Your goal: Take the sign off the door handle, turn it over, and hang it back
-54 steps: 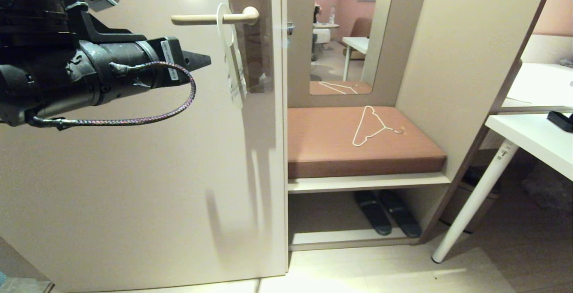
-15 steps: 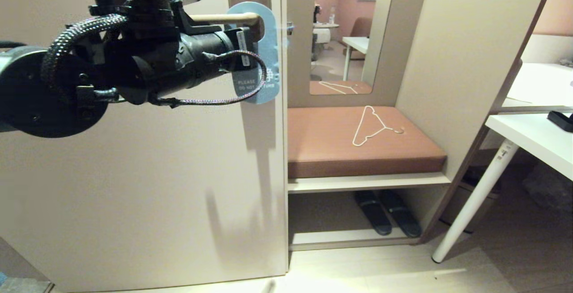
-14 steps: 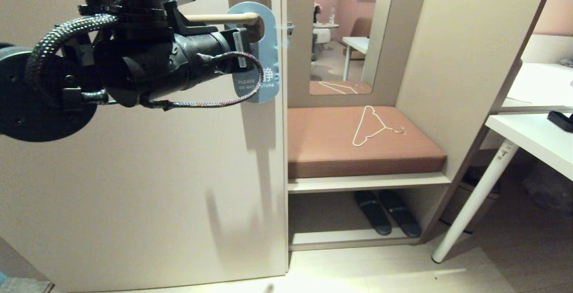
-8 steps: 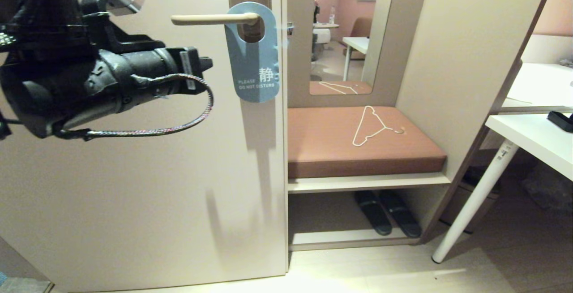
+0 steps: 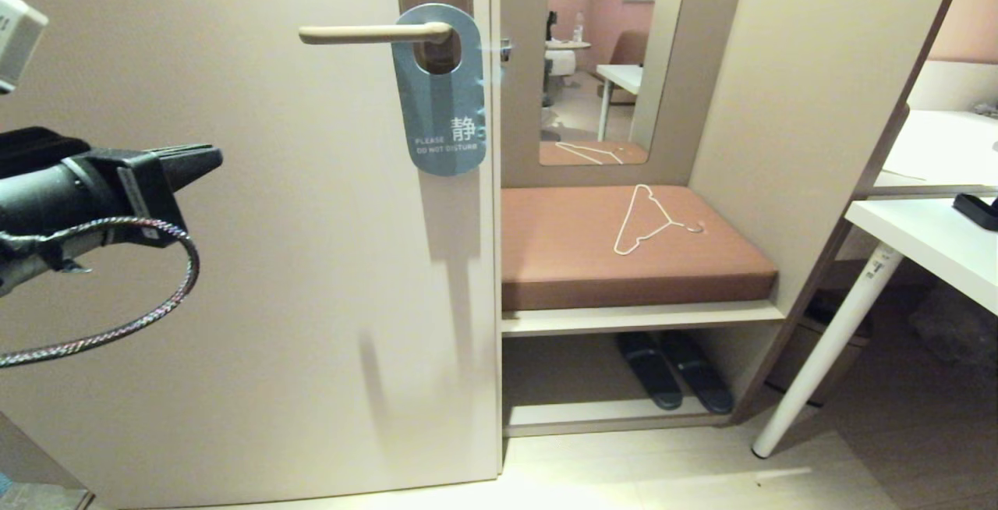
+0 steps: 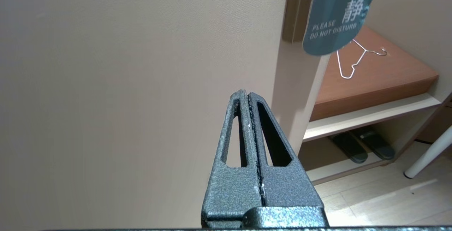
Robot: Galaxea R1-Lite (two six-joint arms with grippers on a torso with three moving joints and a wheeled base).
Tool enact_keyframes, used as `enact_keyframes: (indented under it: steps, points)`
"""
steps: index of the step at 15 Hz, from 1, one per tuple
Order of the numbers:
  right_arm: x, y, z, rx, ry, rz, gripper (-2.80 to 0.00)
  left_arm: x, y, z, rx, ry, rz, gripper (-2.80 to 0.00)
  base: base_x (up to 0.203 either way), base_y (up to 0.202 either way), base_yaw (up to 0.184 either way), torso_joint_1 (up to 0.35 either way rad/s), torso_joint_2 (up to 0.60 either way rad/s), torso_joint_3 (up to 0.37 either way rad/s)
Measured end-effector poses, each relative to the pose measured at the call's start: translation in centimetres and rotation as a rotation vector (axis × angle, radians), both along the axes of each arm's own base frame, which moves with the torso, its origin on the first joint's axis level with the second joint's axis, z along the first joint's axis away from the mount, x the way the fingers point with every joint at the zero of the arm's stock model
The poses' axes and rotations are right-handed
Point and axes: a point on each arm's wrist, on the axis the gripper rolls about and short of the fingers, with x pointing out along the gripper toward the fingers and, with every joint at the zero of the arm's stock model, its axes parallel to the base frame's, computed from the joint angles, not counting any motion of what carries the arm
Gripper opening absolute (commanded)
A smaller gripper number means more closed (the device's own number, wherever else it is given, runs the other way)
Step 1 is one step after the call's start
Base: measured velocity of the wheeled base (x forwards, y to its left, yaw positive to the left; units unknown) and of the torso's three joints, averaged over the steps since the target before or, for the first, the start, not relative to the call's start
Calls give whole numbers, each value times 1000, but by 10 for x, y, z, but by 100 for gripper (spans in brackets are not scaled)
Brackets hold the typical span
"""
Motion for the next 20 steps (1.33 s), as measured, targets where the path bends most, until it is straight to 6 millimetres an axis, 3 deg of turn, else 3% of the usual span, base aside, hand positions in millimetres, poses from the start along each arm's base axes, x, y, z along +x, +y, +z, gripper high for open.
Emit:
enact_keyframes:
  steps: [8, 14, 20]
  points:
    - [0, 0, 0, 0, 0, 0, -280, -79, 24, -36, 19, -60, 13, -280, 0, 0, 0, 0, 0, 0]
    - [0, 0, 0, 0, 0, -1, -280, -132, 51, -101, 29, -75, 117, -280, 0, 0, 0, 0, 0, 0]
    - [0, 0, 0, 0, 0, 0, -280, -159, 54, -168, 49, -83, 36, -280, 0, 0, 0, 0, 0, 0]
